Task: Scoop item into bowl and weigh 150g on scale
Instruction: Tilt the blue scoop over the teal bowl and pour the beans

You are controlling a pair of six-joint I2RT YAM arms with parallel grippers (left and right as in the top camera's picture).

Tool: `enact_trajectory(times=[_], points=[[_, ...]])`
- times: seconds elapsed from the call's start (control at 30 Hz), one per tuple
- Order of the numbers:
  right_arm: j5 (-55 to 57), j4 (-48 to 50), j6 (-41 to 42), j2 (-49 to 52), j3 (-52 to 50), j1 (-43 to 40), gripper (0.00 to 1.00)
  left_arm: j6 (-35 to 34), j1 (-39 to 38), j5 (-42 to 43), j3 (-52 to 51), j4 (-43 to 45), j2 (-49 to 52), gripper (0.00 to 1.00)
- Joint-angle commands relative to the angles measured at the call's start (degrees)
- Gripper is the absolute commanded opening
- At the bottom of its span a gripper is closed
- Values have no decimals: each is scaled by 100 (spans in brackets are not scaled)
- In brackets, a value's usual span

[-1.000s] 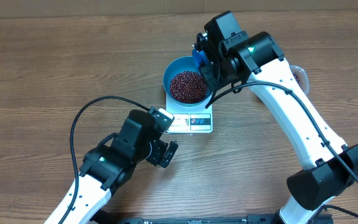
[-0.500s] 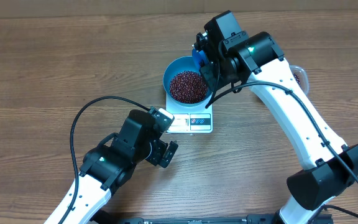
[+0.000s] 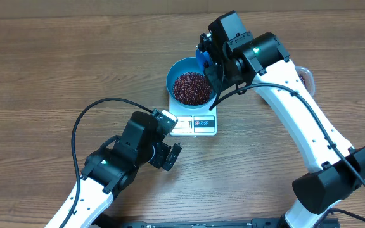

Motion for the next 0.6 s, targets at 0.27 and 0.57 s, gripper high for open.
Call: enact_trajectory(times=[0.27,0.57], points=[[-33,44,-44,-125,142,-4,4,68,-26,-39,-13,7,42,100],[-1075,66,-136,-125,142,-306,4,68,-26,-39,-13,7,42,100]])
